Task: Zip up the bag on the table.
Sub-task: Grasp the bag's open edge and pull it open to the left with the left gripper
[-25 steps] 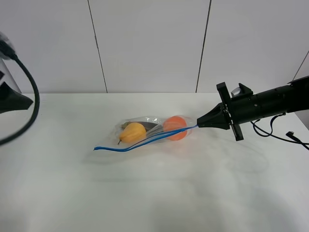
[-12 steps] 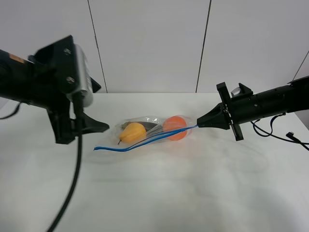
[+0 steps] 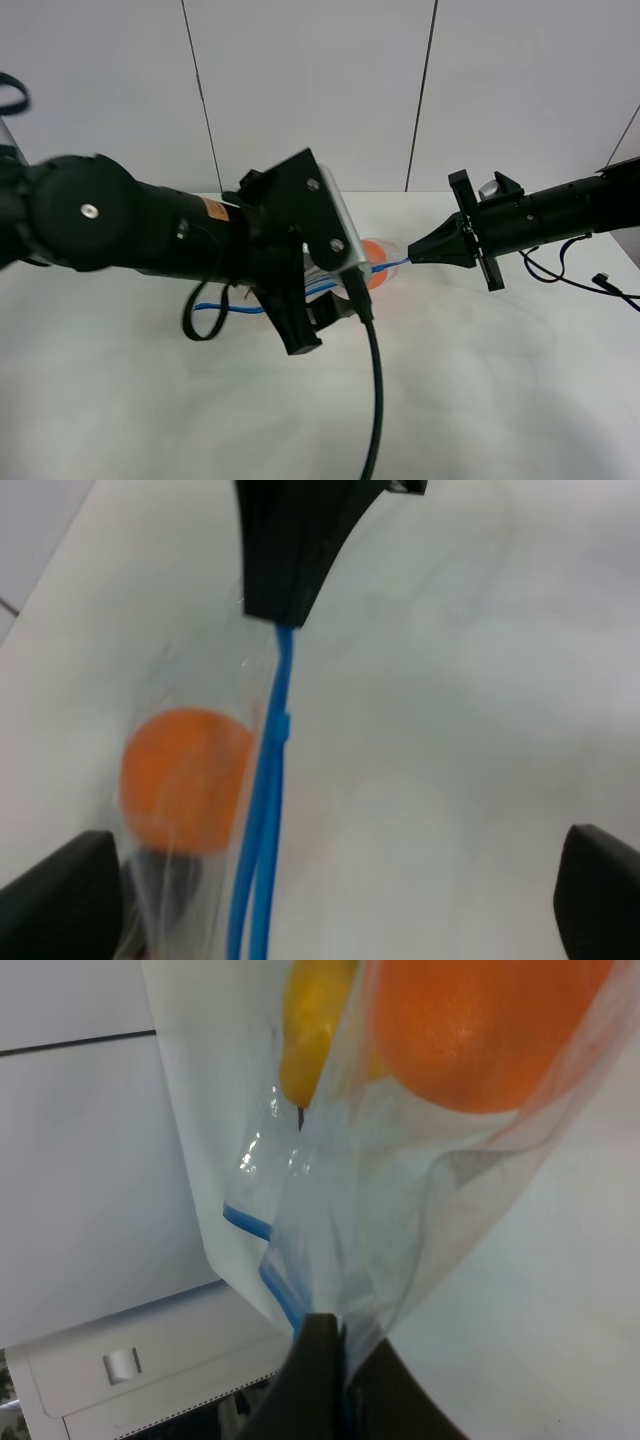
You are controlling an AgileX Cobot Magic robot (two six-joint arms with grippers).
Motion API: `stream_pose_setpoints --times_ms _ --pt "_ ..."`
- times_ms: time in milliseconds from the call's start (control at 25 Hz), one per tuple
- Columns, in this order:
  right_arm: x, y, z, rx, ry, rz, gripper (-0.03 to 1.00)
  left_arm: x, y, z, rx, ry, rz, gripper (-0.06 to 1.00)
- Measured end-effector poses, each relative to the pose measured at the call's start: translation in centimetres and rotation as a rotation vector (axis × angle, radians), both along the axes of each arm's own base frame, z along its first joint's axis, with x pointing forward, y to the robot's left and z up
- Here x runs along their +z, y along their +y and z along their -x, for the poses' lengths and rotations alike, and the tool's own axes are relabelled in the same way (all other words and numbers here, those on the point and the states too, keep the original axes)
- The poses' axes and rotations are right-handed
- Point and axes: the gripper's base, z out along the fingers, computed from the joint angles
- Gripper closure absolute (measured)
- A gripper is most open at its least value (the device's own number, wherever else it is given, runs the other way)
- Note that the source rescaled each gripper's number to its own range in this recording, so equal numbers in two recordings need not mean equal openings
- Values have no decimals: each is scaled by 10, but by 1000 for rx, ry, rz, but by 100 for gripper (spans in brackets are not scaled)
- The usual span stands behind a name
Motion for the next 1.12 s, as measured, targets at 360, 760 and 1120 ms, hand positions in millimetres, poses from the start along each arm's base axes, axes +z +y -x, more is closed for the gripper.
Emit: stream_pose_setpoints --times_ms 360,760,1120 --pt "0 0 0 0 0 0 97 -49 -44 -25 74 -130 24 -5" --pt "0 0 0 0 0 0 97 -86 -52 -49 189 -304 57 1" --pt "0 0 0 0 0 0 97 -96 -53 -50 194 -299 42 43"
